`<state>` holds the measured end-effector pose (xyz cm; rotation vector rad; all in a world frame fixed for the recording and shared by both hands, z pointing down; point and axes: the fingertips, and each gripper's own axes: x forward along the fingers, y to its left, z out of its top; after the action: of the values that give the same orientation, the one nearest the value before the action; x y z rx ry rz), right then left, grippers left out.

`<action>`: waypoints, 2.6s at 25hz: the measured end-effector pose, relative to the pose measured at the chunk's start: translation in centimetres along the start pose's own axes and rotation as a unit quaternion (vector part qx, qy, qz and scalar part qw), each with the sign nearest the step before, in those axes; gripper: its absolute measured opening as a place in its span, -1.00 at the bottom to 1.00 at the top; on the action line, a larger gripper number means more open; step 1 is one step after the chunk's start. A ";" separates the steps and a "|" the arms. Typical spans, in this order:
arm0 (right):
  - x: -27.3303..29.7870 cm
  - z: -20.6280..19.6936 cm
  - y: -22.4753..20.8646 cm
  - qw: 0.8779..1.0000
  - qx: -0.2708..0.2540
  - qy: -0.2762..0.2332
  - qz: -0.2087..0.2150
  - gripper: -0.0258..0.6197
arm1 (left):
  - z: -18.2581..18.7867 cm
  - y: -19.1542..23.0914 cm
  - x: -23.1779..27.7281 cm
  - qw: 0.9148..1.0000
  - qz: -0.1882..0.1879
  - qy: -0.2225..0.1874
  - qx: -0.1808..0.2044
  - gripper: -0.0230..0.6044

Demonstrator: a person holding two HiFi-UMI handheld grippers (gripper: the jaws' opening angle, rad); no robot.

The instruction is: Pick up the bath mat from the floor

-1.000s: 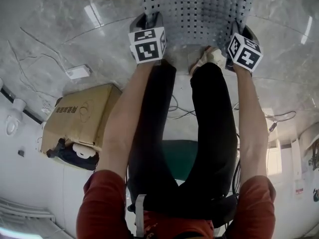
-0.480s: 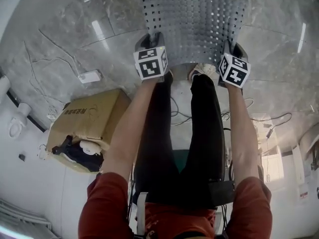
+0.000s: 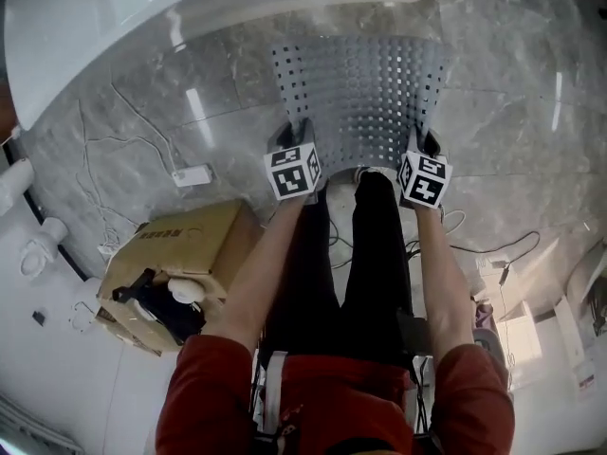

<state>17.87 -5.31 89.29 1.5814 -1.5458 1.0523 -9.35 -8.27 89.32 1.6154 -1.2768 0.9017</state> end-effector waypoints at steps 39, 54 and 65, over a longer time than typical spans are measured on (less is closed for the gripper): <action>-46.1 37.1 9.9 0.898 -0.072 -0.433 -0.023 -0.71 | 30.9 -5.4 -47.5 0.925 -0.045 -0.376 0.034 -0.65; -64.4 44.4 12.8 0.761 -0.058 -0.645 -0.015 -0.71 | 37.6 -9.2 -66.9 0.778 0.000 -0.616 0.125 -0.65; -68.9 43.4 13.4 0.709 -0.083 -0.700 -0.019 -0.70 | 36.9 -10.3 -70.4 0.732 0.025 -0.668 0.131 -0.65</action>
<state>10.58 -14.14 7.53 2.3691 -2.3130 -0.6601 -13.33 -16.83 9.79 2.5894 -2.1560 -0.3071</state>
